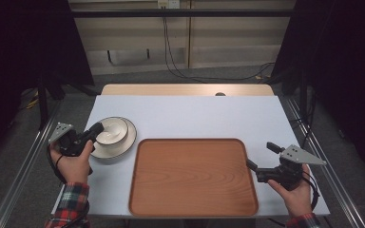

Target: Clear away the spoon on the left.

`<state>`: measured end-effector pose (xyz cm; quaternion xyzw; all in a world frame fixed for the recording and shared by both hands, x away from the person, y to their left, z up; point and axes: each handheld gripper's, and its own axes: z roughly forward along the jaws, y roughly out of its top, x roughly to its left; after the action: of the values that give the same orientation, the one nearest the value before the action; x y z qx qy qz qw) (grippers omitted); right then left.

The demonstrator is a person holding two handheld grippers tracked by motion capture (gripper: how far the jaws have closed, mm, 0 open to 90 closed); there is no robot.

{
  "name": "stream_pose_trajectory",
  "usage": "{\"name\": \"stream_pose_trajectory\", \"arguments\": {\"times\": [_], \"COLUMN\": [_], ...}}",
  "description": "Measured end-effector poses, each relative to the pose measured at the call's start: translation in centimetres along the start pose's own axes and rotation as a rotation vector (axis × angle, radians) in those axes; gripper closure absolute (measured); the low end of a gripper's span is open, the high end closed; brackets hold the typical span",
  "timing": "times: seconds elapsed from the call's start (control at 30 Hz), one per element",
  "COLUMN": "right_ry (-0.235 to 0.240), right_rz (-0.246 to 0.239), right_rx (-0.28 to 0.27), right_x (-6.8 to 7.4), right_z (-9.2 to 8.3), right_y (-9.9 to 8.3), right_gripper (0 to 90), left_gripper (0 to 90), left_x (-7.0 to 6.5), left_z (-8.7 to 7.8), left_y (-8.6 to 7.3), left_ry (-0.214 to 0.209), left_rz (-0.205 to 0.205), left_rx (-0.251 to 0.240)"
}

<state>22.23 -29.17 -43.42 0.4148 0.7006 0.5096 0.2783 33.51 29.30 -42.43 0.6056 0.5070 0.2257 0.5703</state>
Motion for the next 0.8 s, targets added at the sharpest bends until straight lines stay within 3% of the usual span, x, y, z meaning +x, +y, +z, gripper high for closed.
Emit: {"name": "stream_pose_trajectory", "arguments": {"times": [0.3,0.33,0.5,0.57,0.8], "right_ry": [0.002,0.002,0.004,0.002,0.0], "right_rz": [0.003,0.006,0.008,0.01,0.015], "right_rx": [-0.005,-0.004,0.002,0.002,0.0], "right_x": [-0.1,-0.1,-0.2,-0.2,-0.4], "right_z": [0.1,0.1,0.0,0.0,0.0], "right_y": [0.0,0.0,-0.1,-0.1,-0.2], "right_gripper": [1.9,1.9,1.9,1.9,1.8], "left_gripper": [85.2,85.2,85.2,85.1,84.2], "left_x": [-0.3,-0.3,-0.6,-0.7,-1.1], "left_z": [1.3,1.4,2.4,2.9,3.8], "left_y": [0.8,0.9,1.2,1.2,1.1], "left_ry": [-0.004,-0.01,-0.012,-0.016,-0.031], "left_rz": [-0.024,-0.01,-0.017,-0.034,-0.009], "left_rx": [-0.04,-0.028,-0.043,-0.053,-0.051]}}
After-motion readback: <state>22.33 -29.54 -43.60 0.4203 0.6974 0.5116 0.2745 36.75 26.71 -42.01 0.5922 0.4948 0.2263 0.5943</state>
